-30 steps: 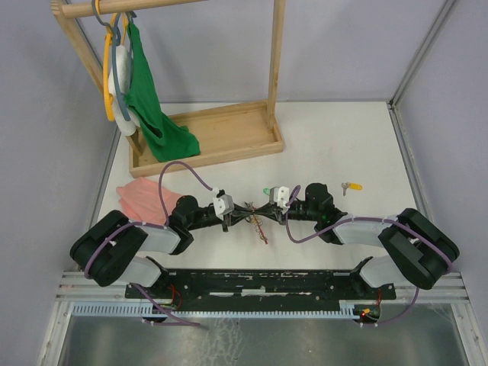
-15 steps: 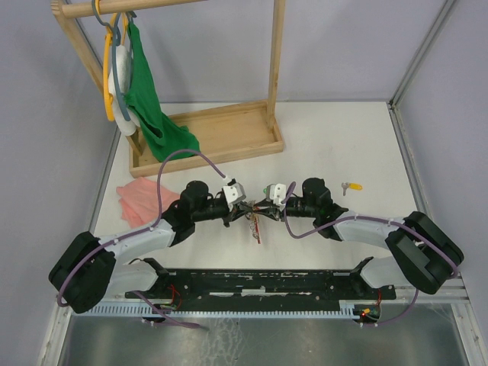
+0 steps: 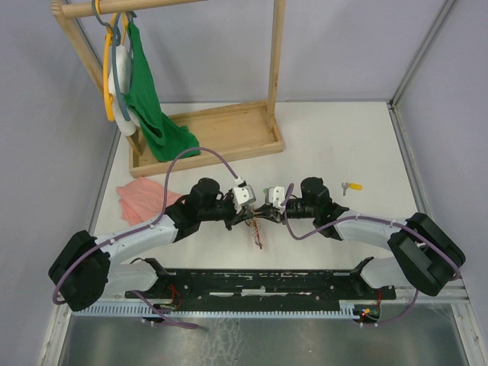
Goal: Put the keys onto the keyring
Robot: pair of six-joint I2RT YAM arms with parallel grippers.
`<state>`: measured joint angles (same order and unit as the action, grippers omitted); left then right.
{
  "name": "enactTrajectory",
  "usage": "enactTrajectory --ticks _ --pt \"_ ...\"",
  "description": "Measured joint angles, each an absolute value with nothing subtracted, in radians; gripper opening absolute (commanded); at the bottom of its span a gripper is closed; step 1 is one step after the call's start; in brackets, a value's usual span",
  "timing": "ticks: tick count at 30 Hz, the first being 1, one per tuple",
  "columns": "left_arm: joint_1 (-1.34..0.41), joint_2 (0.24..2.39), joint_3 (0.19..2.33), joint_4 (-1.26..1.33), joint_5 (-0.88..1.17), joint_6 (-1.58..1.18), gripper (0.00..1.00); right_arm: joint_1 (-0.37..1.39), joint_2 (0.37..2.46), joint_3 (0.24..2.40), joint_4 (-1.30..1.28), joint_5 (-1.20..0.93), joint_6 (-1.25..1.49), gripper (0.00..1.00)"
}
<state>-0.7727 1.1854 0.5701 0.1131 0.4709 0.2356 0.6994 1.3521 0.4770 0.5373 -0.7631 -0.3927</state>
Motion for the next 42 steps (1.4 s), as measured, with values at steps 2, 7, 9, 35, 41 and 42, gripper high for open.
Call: enactTrajectory --ticks 2,7,9,35,41,42 --pt "-0.775 1.189 0.583 0.093 0.471 0.242 0.03 0.699 1.354 0.486 0.519 -0.769 -0.400 0.21" --pt "-0.776 1.193 0.590 0.064 0.473 0.255 0.03 0.699 1.377 0.509 0.480 -0.790 -0.419 0.17" --pt "-0.776 1.193 0.592 0.058 0.476 0.259 0.03 0.699 1.388 0.516 0.469 -0.798 -0.424 0.14" --pt "-0.746 1.055 0.391 0.413 0.480 0.248 0.40 0.699 1.406 0.508 0.485 -0.826 -0.416 0.01" --pt "-0.687 1.029 0.316 0.553 0.480 0.198 0.40 0.699 1.406 0.502 0.505 -0.826 -0.413 0.01" --pt "-0.677 1.029 0.301 0.572 0.480 0.189 0.40 0.699 1.406 0.500 0.508 -0.826 -0.411 0.01"
